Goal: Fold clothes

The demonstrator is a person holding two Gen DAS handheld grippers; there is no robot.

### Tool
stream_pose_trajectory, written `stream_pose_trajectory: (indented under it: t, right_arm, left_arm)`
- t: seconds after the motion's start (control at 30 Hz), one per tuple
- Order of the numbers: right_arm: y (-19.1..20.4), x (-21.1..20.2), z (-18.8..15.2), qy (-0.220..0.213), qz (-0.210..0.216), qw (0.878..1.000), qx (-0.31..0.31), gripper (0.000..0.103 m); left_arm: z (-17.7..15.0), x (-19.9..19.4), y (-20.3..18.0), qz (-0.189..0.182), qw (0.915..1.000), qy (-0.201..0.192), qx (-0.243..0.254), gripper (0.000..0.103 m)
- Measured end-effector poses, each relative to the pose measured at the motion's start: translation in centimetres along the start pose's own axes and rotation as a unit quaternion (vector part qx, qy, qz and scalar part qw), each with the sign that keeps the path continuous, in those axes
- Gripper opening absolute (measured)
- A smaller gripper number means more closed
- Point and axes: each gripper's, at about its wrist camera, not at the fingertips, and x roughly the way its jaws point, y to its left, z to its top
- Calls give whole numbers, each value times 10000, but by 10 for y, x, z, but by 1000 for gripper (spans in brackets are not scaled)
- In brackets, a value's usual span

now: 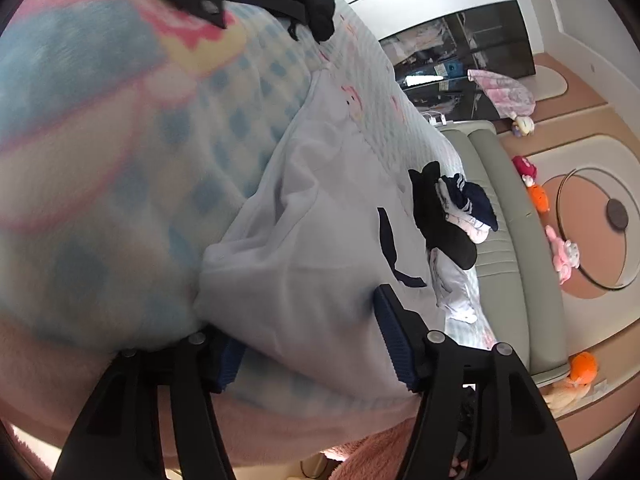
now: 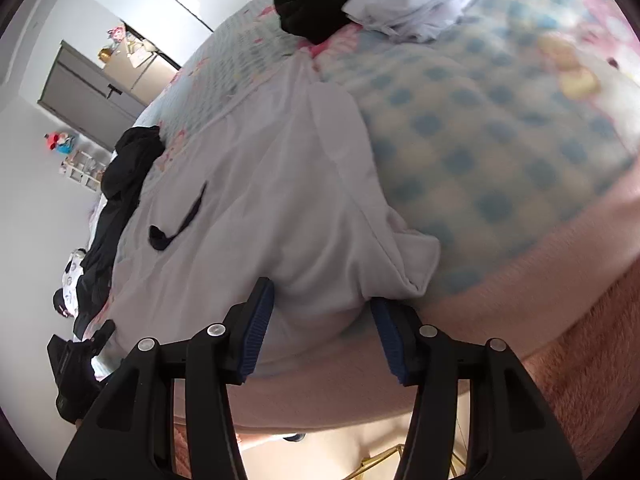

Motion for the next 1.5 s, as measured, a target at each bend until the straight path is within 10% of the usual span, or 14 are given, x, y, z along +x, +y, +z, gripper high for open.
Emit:
stream_pose_trajectory:
  t: [0.1,0.37,0.5,0.7,0.9,1.07,1.37,1.5]
  right_arm:
    - [3,-1,4,-106,86,9999,-15,49]
    - [-5,16,3,-71,154,9998,93,61]
    - [2,8,1,-252,161,9994,-154,31]
    - [9,-8,4,-214,216,9990,-327,18]
    - [6,-20,-1,-284,184,9988,-354,16]
    - [-1,-22,-8,-259,17,9990,-370,16]
    - [-41,-42,5,-68,169,9998,97,25]
    - [-22,-66,12,-551,-240,9976,-352,28]
  left_arm:
    - [0,-2,-11,3,9996,-95,273,49]
    - [5,12,-9,242,9996,-110,130,57]
    - [2,7,-24,440,9982,-312,275,34]
    - [-17,-19,-32,492,9972,-381,408,25]
    - [-25,-33,-37,526,9960,-313,652,26]
    - [-17,-24,-18,912,9952,18,342,54]
    - [-11,-87,0,1420,9868,-743,247,55]
    - [-10,-75,-40,1529,9775,-651,1302,55]
